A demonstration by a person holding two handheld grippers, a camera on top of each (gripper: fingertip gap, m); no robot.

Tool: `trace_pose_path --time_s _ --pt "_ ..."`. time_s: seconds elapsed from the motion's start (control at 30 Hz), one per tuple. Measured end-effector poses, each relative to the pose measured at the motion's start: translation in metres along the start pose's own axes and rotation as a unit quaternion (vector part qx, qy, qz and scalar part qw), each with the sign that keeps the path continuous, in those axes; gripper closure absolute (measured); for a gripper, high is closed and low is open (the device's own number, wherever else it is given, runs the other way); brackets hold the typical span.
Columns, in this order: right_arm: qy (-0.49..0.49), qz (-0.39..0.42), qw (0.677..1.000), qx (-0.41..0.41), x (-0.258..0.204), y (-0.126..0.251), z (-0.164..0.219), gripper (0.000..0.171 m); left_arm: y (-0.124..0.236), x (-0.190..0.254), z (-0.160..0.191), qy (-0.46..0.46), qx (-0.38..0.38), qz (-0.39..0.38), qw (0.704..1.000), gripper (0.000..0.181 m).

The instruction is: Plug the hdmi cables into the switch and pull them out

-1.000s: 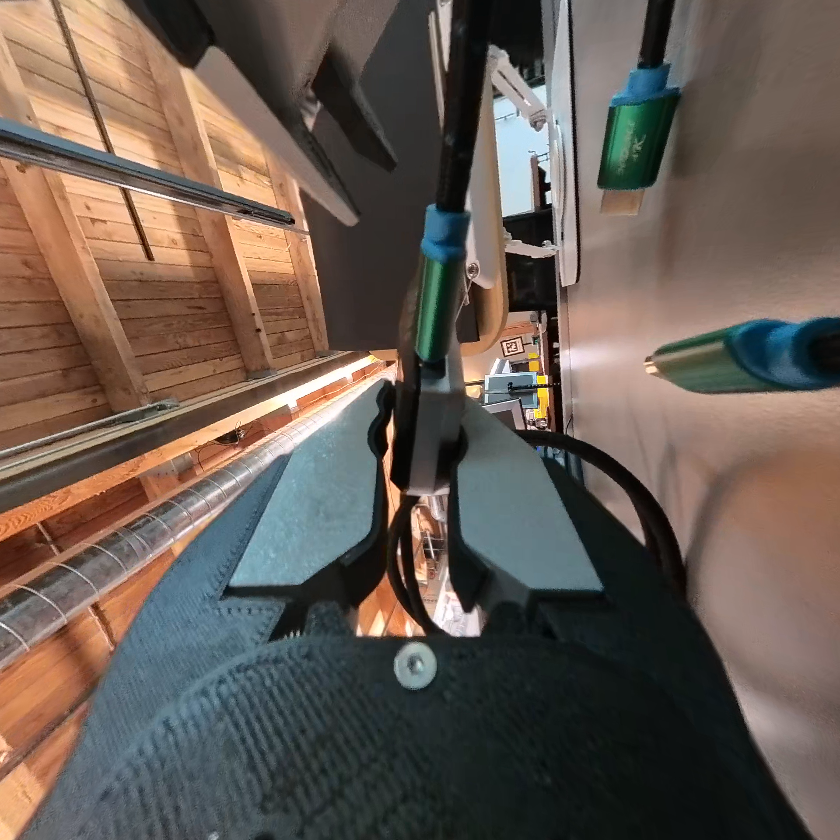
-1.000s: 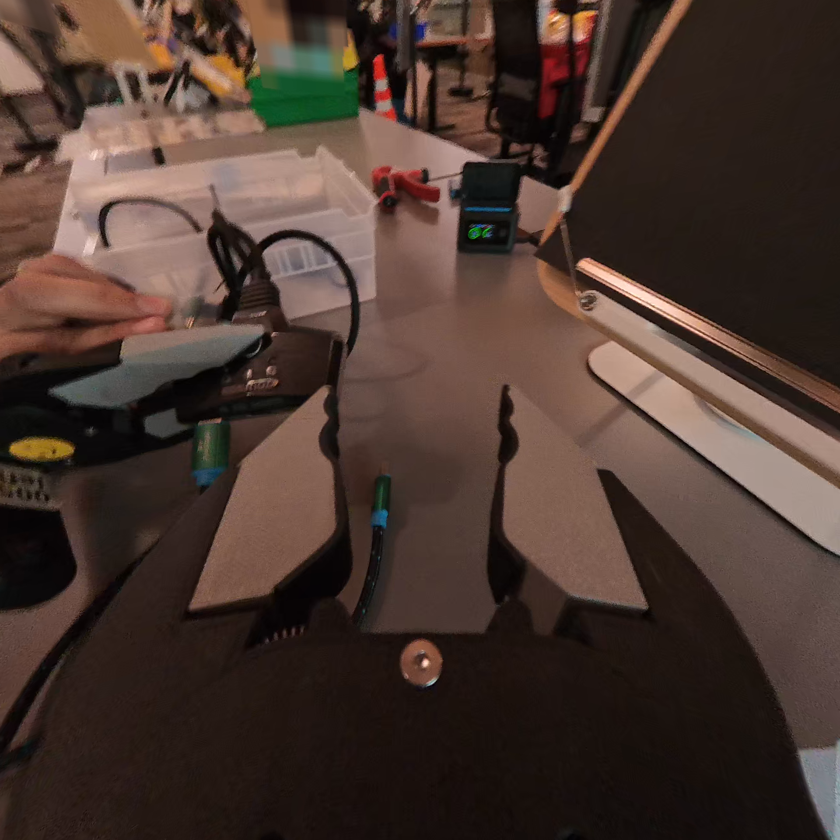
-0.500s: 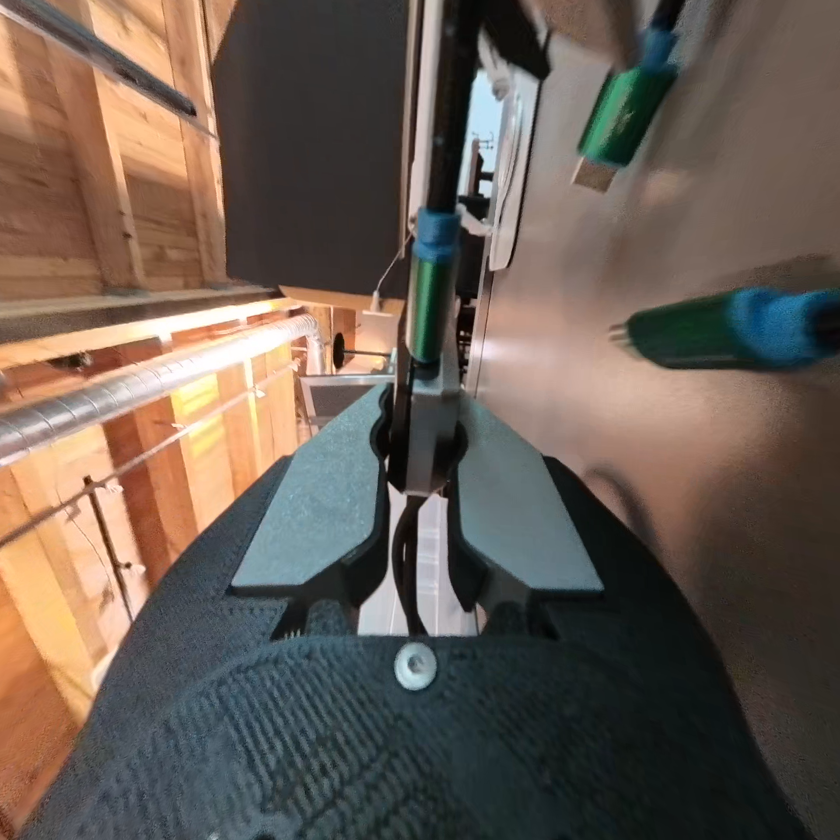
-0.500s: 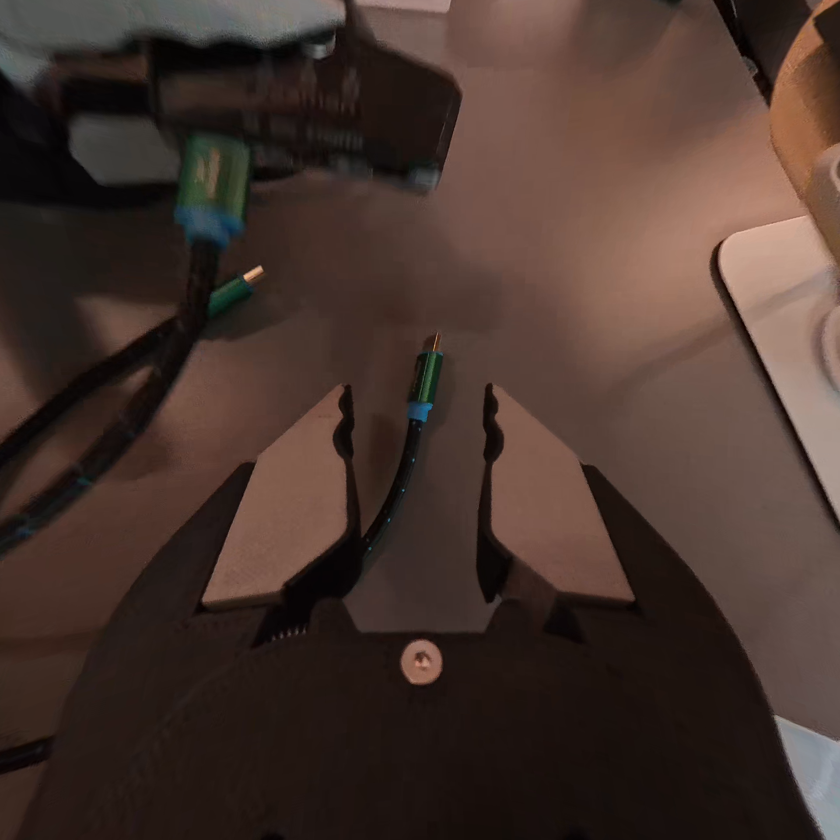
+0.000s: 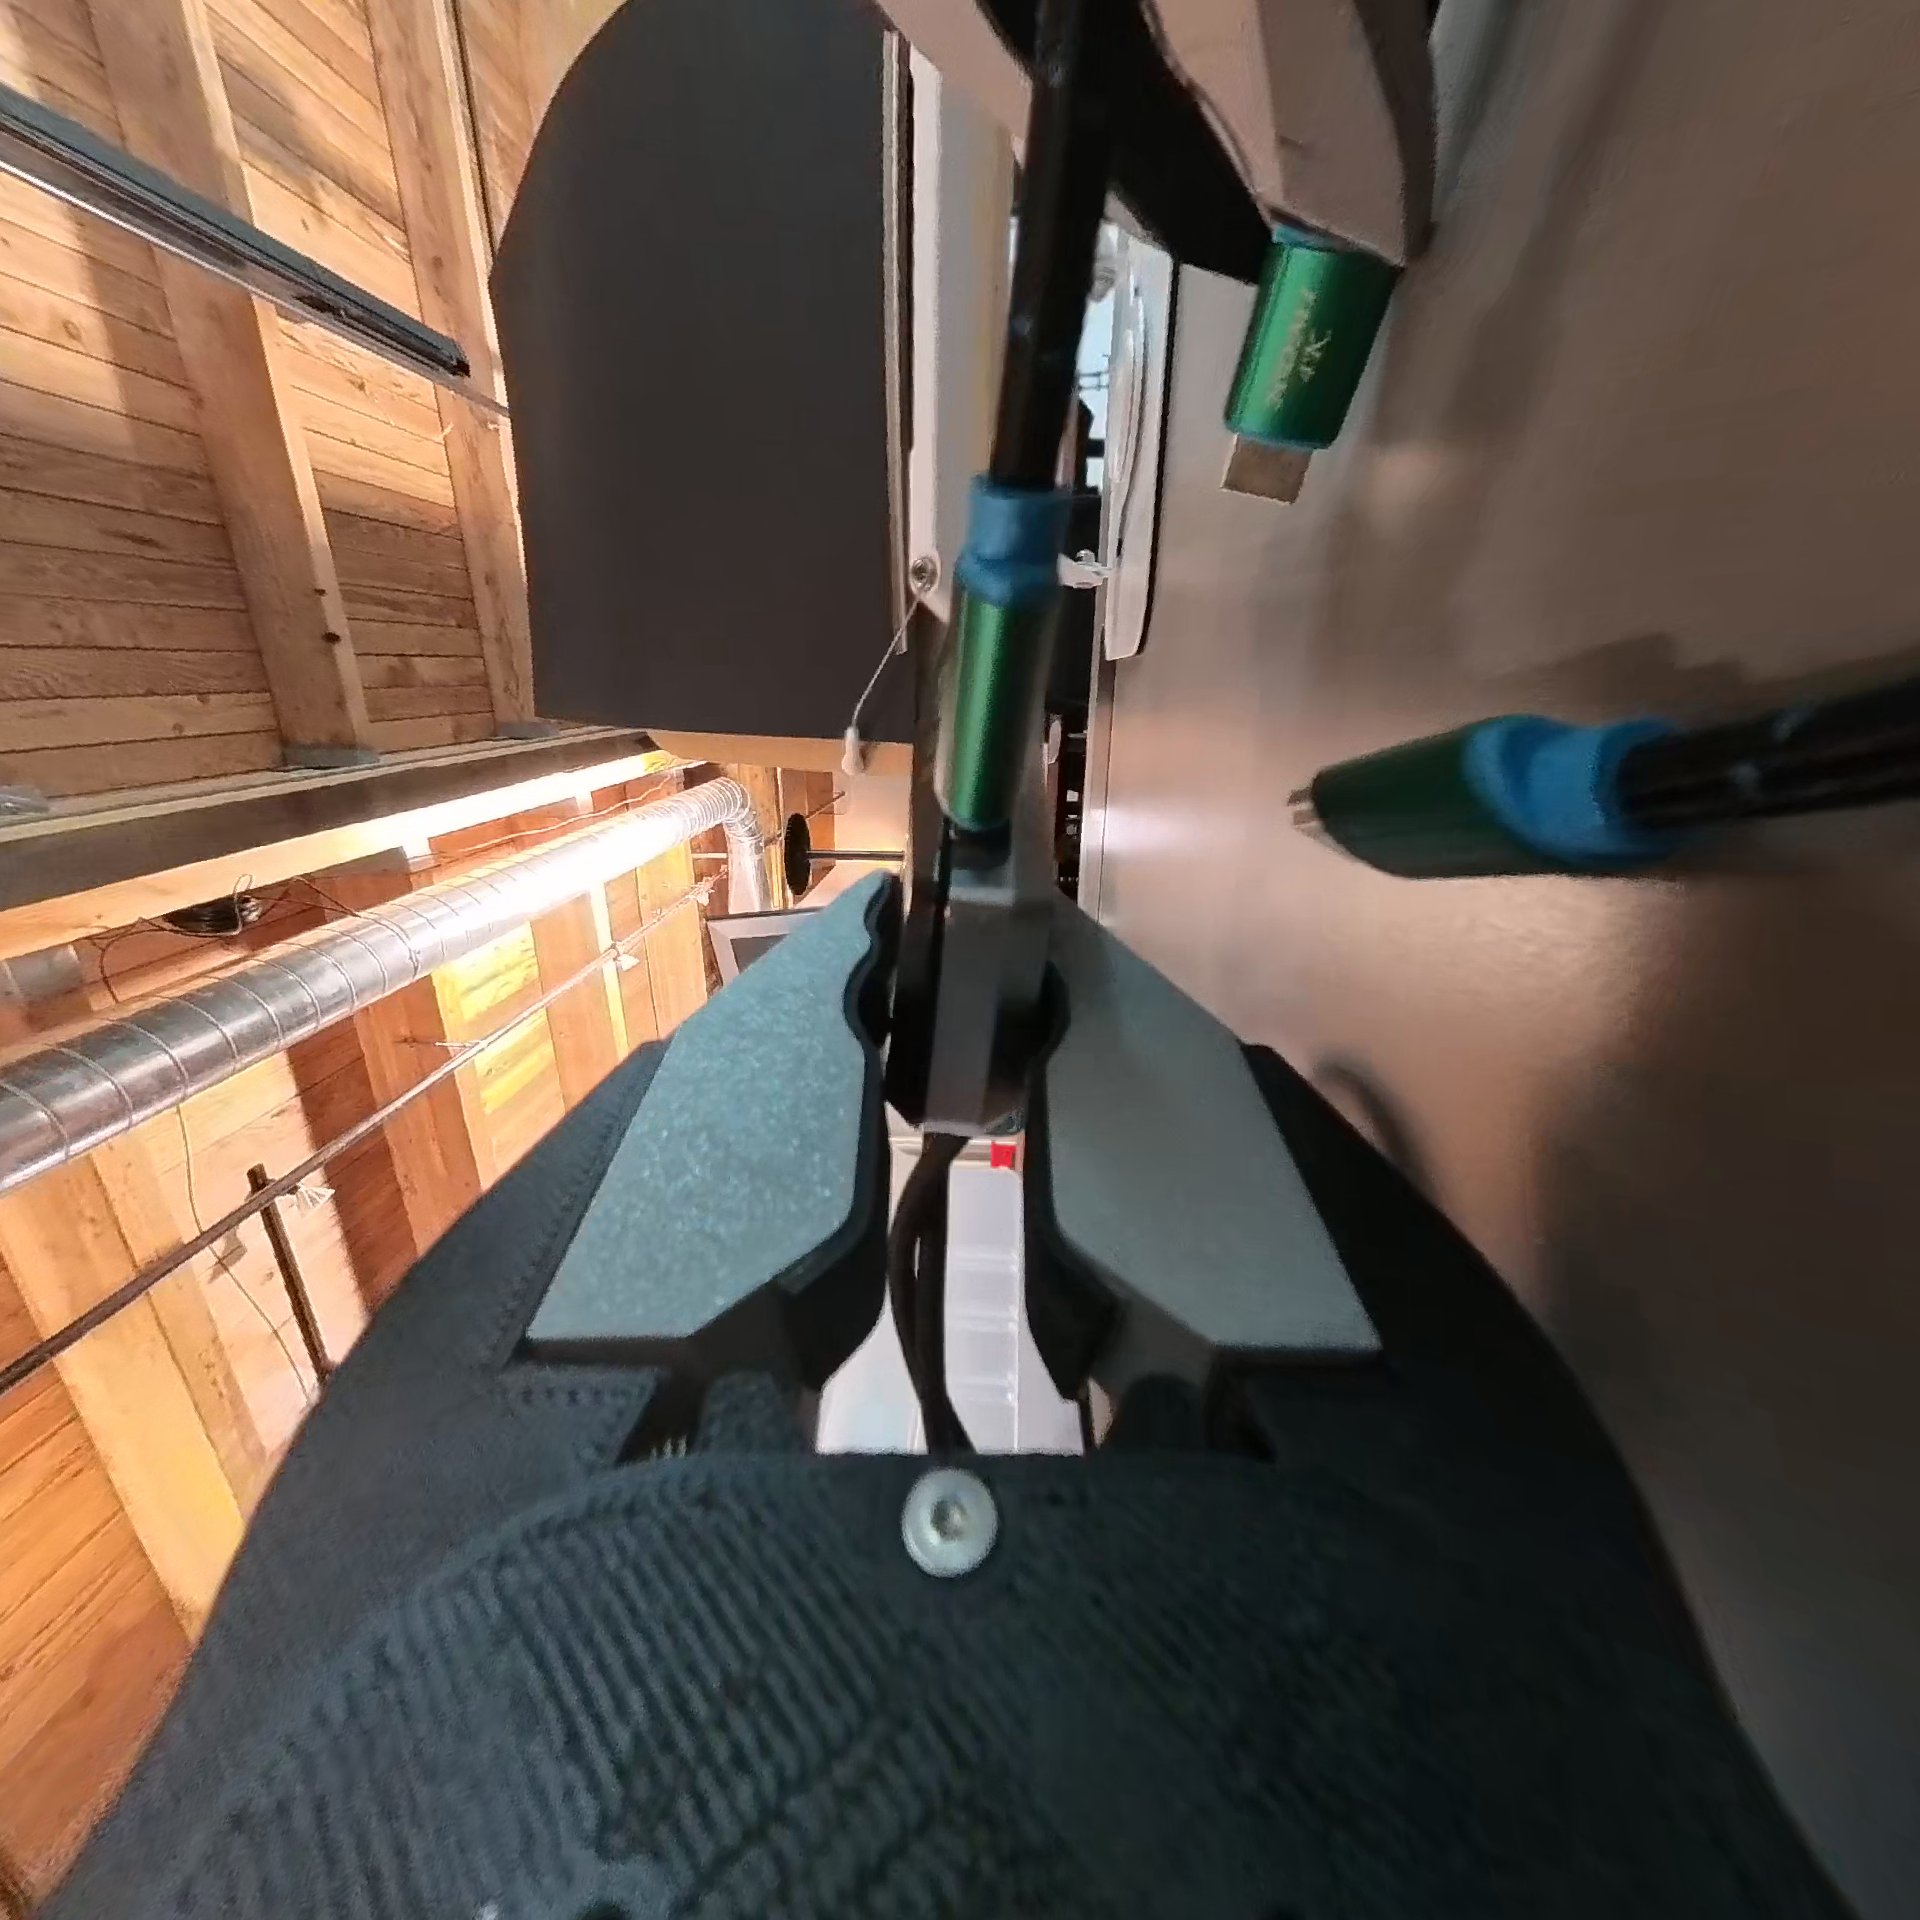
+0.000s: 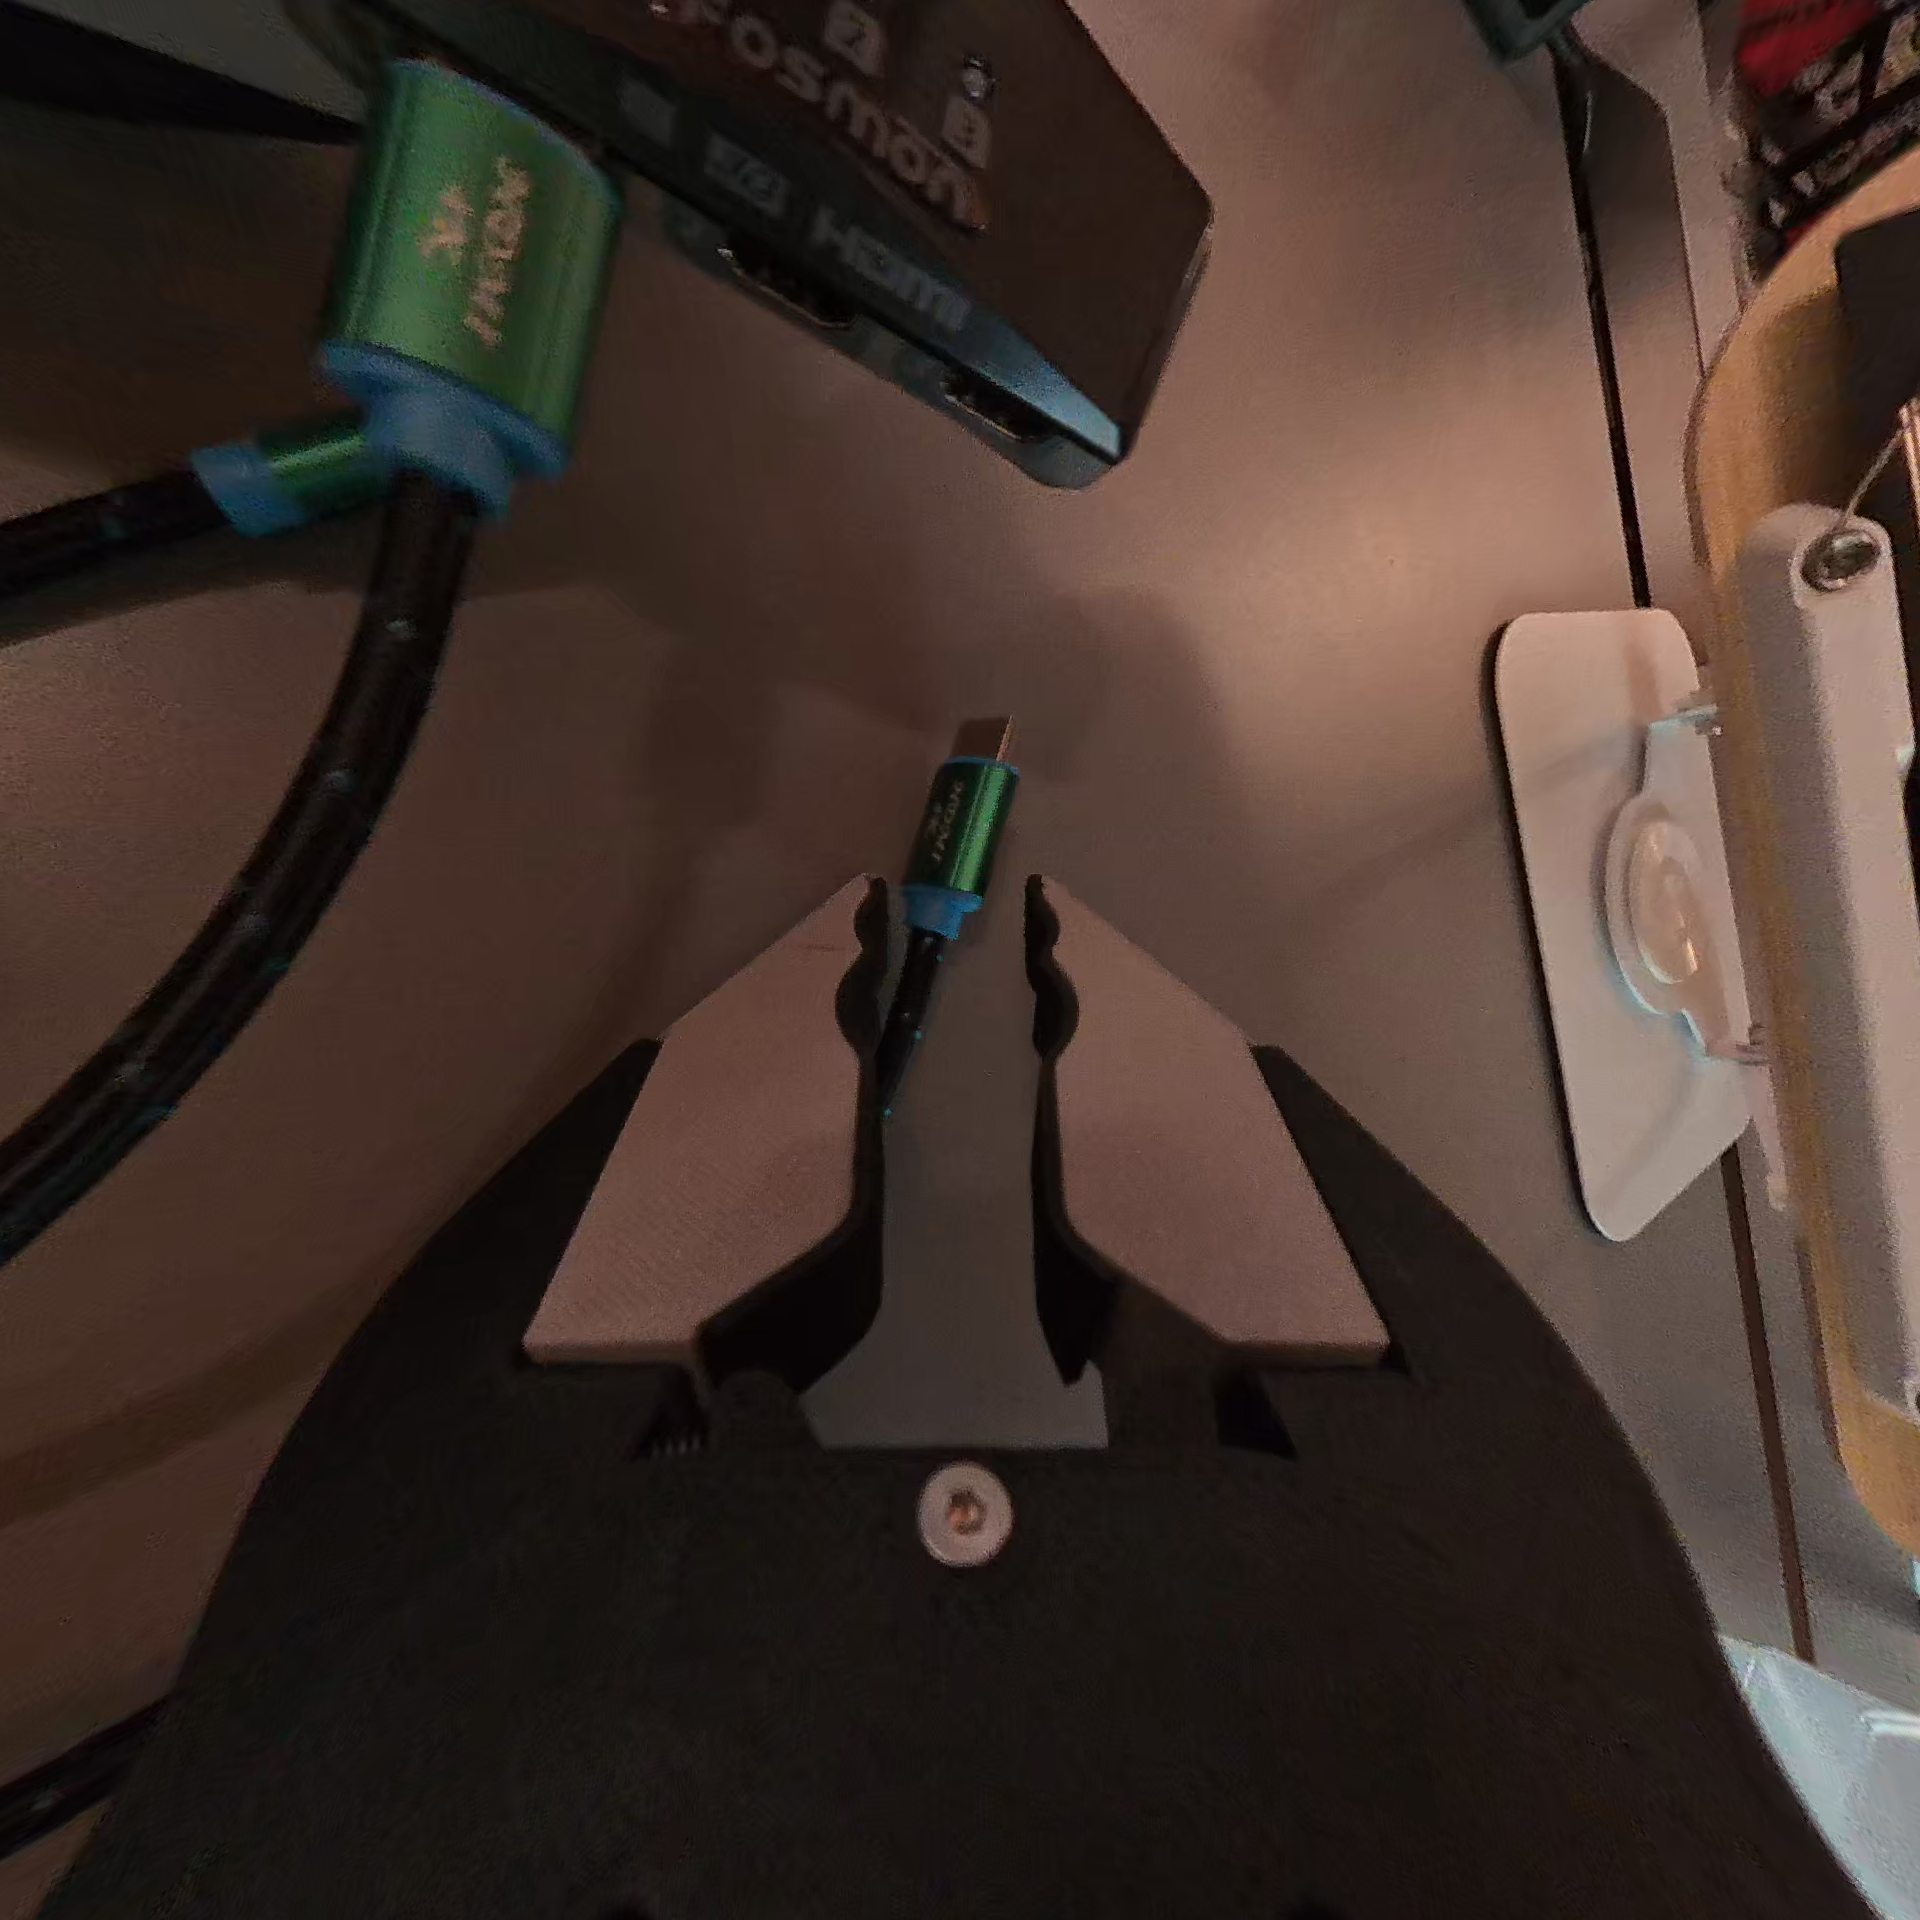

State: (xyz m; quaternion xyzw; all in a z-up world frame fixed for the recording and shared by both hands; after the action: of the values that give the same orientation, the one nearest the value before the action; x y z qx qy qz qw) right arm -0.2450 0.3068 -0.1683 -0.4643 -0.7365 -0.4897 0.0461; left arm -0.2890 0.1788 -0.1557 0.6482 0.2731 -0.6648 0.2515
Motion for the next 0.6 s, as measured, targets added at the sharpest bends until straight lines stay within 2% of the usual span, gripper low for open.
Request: trace_pose_path --time_s 0.2,0.33,0.5,0.6 --pt "0.025 -0.015 1.0 0.007 -0.006 0.005 -0.001 0.147 0.0 0.0 0.002 0.007 -0.003 0.002 1.0 0.161" --pt "0.032 -0.008 0.999 -0.002 -0.002 0.001 0.002 0.159 0.0 0.0 0.002 0.006 -0.004 0.004 1.0 0.161" --pt "0.049 0.025 0.998 0.005 -0.003 -0.004 0.001 0.16 0.0 0.001 0.002 0.006 -0.006 0.007 1.0 0.161" --pt "0.01 0.009 1.0 0.001 0.0 -0.005 0.002 0.16 0.0 0.0 0.002 0.003 -0.006 0.003 1.0 0.162"
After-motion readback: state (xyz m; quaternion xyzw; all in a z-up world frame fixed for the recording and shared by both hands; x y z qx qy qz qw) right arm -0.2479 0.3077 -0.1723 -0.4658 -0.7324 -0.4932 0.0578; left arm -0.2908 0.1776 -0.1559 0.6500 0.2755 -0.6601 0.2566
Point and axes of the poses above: each gripper's, where its closed fingertips meet, y back along the fingers, z out of its underside, x = y × z across the jaws, the point moved 6 cm from there along y, back along the fingers, and after that the axes turned 2 degrees about z, right-handed, at the moved point
